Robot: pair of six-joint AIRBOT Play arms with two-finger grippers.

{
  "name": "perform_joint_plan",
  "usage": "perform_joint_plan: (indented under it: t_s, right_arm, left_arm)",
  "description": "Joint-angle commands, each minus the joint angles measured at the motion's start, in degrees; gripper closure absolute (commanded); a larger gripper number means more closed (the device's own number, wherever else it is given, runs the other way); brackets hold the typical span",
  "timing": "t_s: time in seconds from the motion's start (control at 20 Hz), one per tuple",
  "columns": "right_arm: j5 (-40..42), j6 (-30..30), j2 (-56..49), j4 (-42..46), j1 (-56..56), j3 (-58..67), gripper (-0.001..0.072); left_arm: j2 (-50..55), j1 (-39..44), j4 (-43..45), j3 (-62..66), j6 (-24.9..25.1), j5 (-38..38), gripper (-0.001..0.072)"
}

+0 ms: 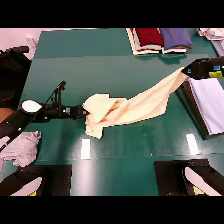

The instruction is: Fold the shirts.

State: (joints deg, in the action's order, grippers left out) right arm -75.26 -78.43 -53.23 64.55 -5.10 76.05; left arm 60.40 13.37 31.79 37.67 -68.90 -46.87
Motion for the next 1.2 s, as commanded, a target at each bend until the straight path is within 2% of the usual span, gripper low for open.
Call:
perform_joint_plan:
  t_s: [0.0, 0.15, 0.3, 0.5, 0.7, 0.95, 1.15]
  right_arm:
    - [1.2, 0.0, 0.0, 0.0, 0.0, 0.6, 0.0693]
    - [2.9, 0.5, 0.0, 0.0, 0.0, 7.0, 0.0693]
    - [3.3, 1.6, 0.0, 0.0, 0.0, 17.7, 0.0693]
    - [3.2, 1.9, 0.0, 0.7, -0.1, 33.0, 0.0693]
    - [3.0, 1.4, 0.9, 5.2, -0.1, 42.8, 0.0694]
    - [3.2, -2.0, 3.5, 15.0, -0.1, 42.1, 0.0694]
    - [2.1, -2.7, 1.0, 18.0, -0.1, 40.9, 0.0695]
  left_arm:
    - [-0.6, -0.7, -3.8, 3.9, 1.9, 0.7, 0.0683]
    - [-4.4, -3.8, -2.2, 16.2, 1.9, 0.3, 0.0683]
    - [-8.9, -6.8, 5.3, 34.7, 1.1, -2.0, 0.0684]
    - [-12.6, -6.8, 20.2, 60.5, -5.1, -5.2, 0.0683]
    - [-12.7, -6.8, 28.9, 79.9, -9.8, -9.2, 0.0684]
    - [-12.7, -6.8, 38.2, 85.3, -12.6, -9.7, 0.0684]
    - [-12.0, -6.8, 50.8, 77.8, -16.7, -12.8, 0.0684]
